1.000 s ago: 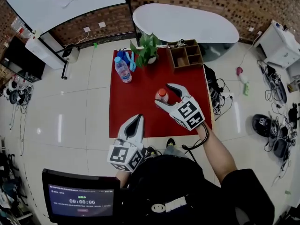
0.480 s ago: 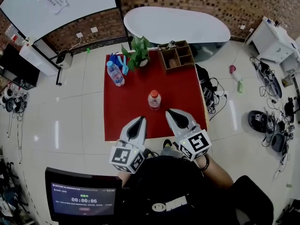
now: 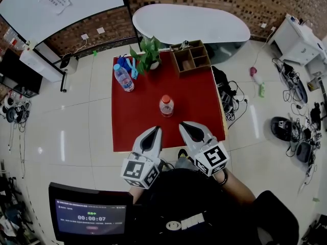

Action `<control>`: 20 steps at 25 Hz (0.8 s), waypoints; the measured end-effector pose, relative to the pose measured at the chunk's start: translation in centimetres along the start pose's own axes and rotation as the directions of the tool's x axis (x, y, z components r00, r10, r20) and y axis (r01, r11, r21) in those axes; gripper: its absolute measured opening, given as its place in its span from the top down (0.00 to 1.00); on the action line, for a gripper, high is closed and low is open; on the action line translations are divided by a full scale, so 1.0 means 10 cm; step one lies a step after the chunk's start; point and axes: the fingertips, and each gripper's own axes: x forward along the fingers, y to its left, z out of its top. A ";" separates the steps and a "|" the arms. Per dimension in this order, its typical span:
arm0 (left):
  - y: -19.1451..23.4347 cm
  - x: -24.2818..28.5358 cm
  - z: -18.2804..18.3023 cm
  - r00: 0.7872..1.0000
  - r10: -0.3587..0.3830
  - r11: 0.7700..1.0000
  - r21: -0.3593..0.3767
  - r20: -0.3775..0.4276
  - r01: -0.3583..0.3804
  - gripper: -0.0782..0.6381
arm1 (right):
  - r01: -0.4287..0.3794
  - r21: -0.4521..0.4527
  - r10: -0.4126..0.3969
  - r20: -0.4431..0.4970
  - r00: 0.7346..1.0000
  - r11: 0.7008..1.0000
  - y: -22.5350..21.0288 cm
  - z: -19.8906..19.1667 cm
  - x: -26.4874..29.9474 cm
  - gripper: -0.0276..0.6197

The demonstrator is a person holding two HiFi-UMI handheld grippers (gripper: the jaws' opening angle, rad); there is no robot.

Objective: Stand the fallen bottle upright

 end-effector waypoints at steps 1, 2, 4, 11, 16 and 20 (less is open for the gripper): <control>0.00 0.00 0.00 1.000 0.000 1.000 -0.001 0.000 0.000 0.88 | -0.003 -0.001 0.003 0.001 1.000 1.000 0.01 0.00 0.01 0.95; -0.01 0.00 0.00 1.000 0.001 1.000 -0.001 0.001 -0.001 0.88 | -0.006 -0.005 0.006 0.002 1.000 1.000 0.02 0.00 0.01 0.95; -0.01 -0.01 0.00 1.000 0.003 1.000 -0.002 0.002 -0.003 0.88 | -0.012 -0.017 0.012 0.001 1.000 1.000 0.03 0.00 0.01 0.95; -0.04 -0.03 0.00 1.000 0.012 1.000 0.003 0.002 -0.012 0.88 | -0.025 -0.018 0.025 -0.006 1.000 1.000 0.04 -0.02 -0.01 0.95; -0.06 0.02 0.00 1.000 -0.001 1.000 0.008 0.008 0.001 0.88 | -0.022 -0.019 0.022 0.004 1.000 1.000 0.00 0.00 -0.01 0.95; -0.04 -0.01 0.00 1.000 0.003 1.000 0.009 0.005 -0.003 0.88 | -0.032 -0.018 0.032 -0.006 0.999 0.999 0.06 -0.02 0.01 0.95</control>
